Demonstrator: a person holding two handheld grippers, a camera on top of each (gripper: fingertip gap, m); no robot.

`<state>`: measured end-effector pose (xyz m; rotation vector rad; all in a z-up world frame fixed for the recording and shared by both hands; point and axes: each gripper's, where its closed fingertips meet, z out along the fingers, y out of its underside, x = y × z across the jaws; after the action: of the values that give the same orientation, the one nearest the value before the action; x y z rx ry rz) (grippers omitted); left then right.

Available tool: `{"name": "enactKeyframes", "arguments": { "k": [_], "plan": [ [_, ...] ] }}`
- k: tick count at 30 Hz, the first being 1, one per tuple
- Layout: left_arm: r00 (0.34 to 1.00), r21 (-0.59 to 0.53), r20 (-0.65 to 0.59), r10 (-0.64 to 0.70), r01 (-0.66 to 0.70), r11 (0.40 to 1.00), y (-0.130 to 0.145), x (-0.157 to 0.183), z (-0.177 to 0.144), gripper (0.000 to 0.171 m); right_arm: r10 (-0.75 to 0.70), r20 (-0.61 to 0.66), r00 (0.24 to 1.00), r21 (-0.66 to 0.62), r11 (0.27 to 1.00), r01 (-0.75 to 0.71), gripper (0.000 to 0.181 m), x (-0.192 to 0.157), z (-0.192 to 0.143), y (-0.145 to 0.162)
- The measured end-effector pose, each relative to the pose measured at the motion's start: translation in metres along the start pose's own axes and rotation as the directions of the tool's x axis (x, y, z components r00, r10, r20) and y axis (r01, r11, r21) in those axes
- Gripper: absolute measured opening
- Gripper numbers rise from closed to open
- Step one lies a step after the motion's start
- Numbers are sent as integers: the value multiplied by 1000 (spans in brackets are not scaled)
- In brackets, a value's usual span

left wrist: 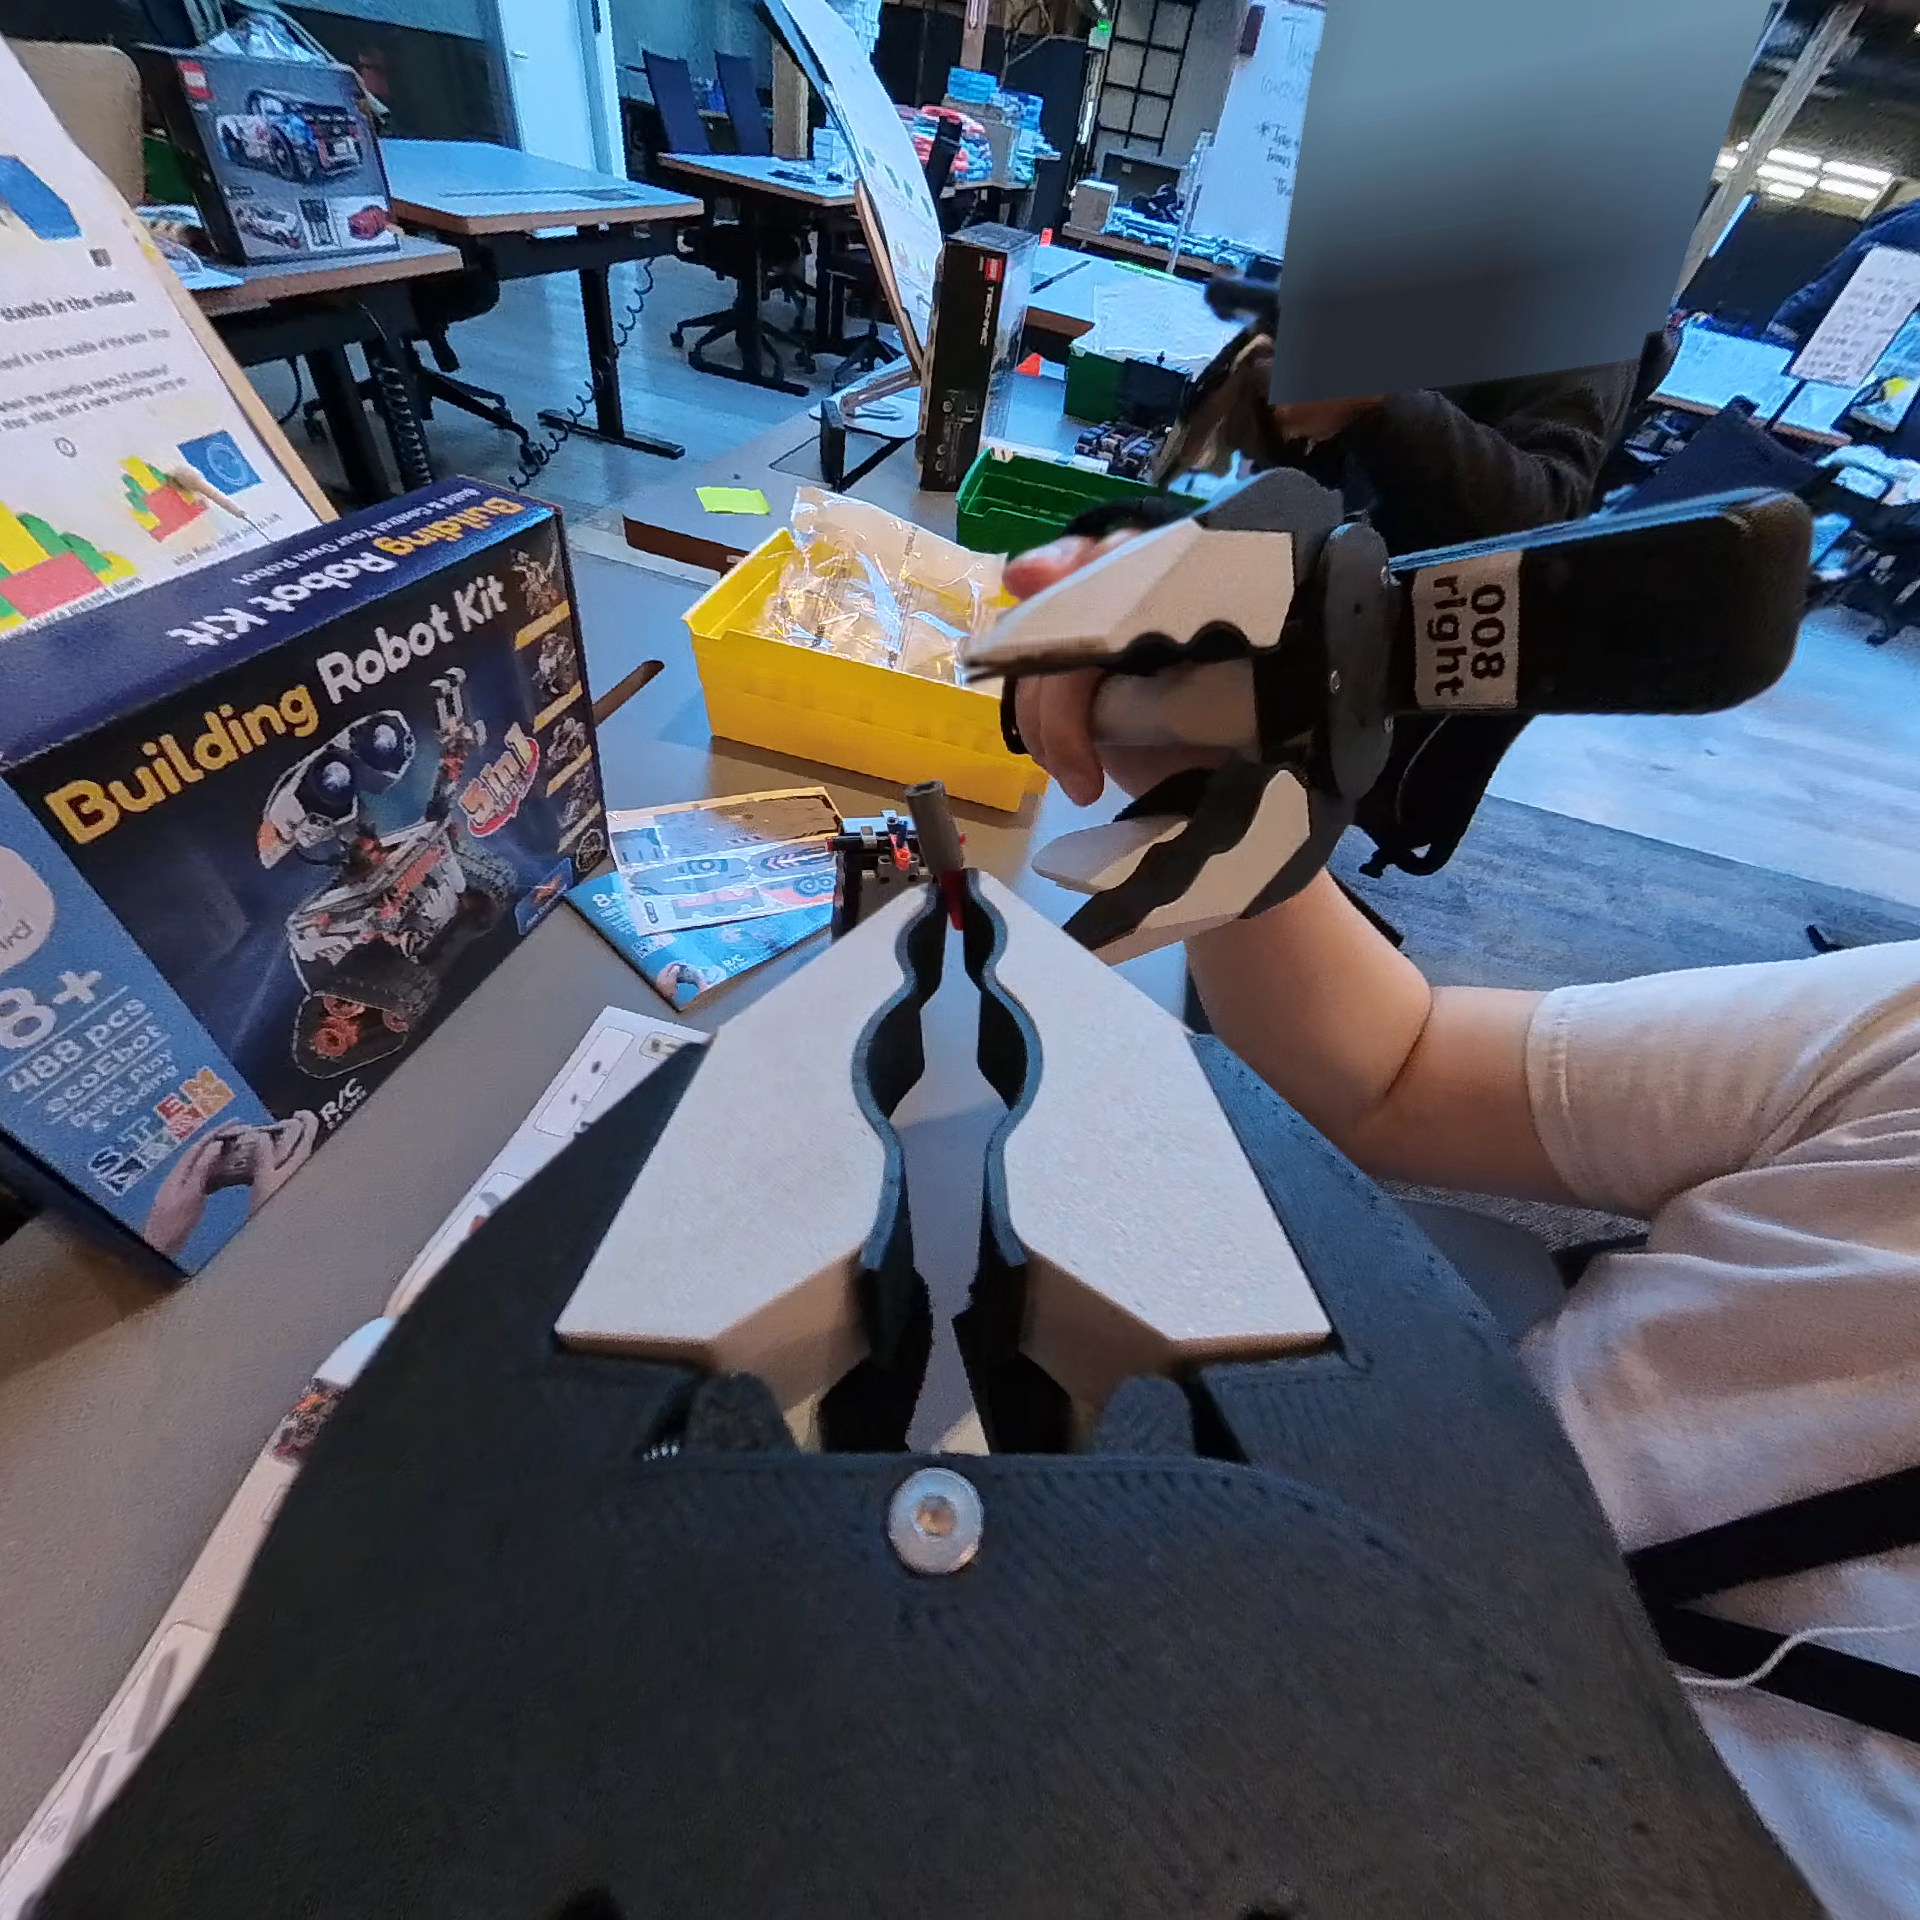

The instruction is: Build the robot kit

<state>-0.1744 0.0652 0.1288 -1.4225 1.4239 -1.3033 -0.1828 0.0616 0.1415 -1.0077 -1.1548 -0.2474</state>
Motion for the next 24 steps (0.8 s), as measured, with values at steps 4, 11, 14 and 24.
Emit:
{"name": "enactKeyframes", "arguments": {
  "k": [4, 11, 14, 24],
  "plan": [
    [1000, -8, -20, 2, -2, 1000, 1, 5, 2, 0, -22, 1, 1000, -51, 998, 22, 53, -3, 7, 5],
    [999, -36, -36, 11, -12, 999, 4, 11, 6, 0, -65, -9, 998, -62, 996, 64, 34, -6, 10, 5],
    [999, -36, -47, 6, -8, 999, 4, 12, 6, 0, -68, -5, 998, -65, 996, 67, 28, -7, 9, 5],
    [998, -22, -57, -22, 20, 1000, 6, 7, -1, 9, -62, -3, 998, -82, 995, 61, 27, -7, 11, 7]
  ]
}}
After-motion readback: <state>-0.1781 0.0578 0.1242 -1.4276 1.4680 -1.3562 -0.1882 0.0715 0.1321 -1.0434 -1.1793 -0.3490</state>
